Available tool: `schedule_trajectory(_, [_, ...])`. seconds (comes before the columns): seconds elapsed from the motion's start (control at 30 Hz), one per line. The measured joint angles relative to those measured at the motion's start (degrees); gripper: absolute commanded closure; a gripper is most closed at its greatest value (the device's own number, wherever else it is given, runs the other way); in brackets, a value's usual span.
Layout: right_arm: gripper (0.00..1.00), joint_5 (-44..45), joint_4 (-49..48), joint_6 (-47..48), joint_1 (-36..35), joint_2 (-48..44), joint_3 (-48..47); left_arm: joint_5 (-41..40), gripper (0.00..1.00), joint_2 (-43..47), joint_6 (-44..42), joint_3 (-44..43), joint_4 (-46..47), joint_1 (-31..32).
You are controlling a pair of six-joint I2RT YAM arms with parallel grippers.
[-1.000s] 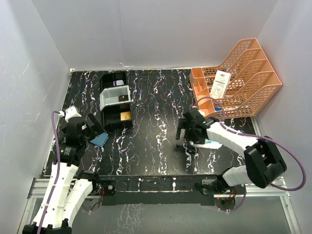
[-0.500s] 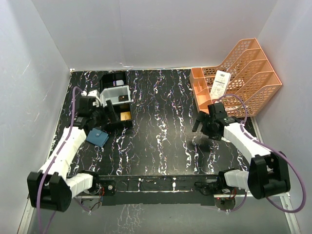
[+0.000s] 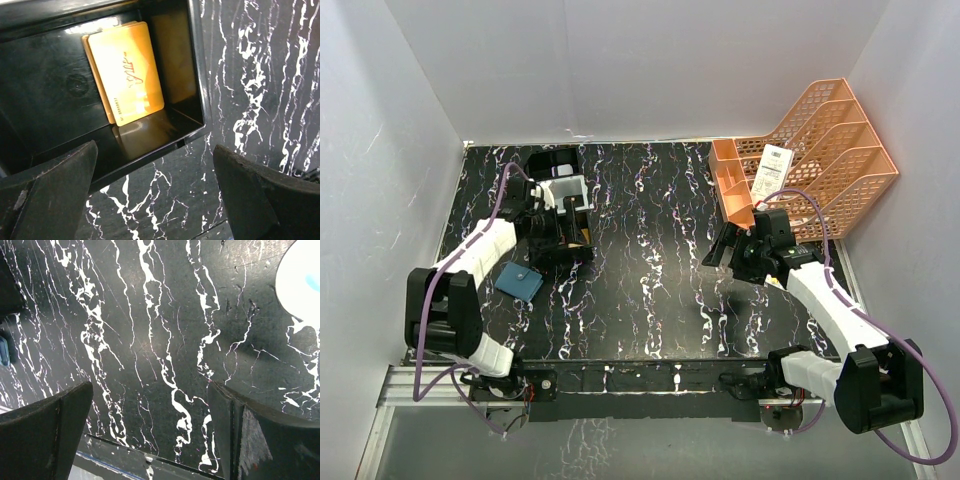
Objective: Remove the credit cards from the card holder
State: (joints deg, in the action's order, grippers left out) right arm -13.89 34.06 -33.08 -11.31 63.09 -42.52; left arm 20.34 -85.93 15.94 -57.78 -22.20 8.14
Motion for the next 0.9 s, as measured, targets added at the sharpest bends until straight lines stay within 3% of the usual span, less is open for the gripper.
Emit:
schedule_trajectory(0.43, [0.02, -3.0, 0.0, 0.0, 0.0, 1.6, 0.3, 5.9, 0.01, -2.1, 2.3, -1.0, 3.8, 6.5])
schedule_trajectory(0.9, [0.02, -4.4, -1.5, -1.7, 0.0, 1.8, 1.2, 5.6, 0.01, -13.4, 7.8, -8.1, 9.9, 18.9])
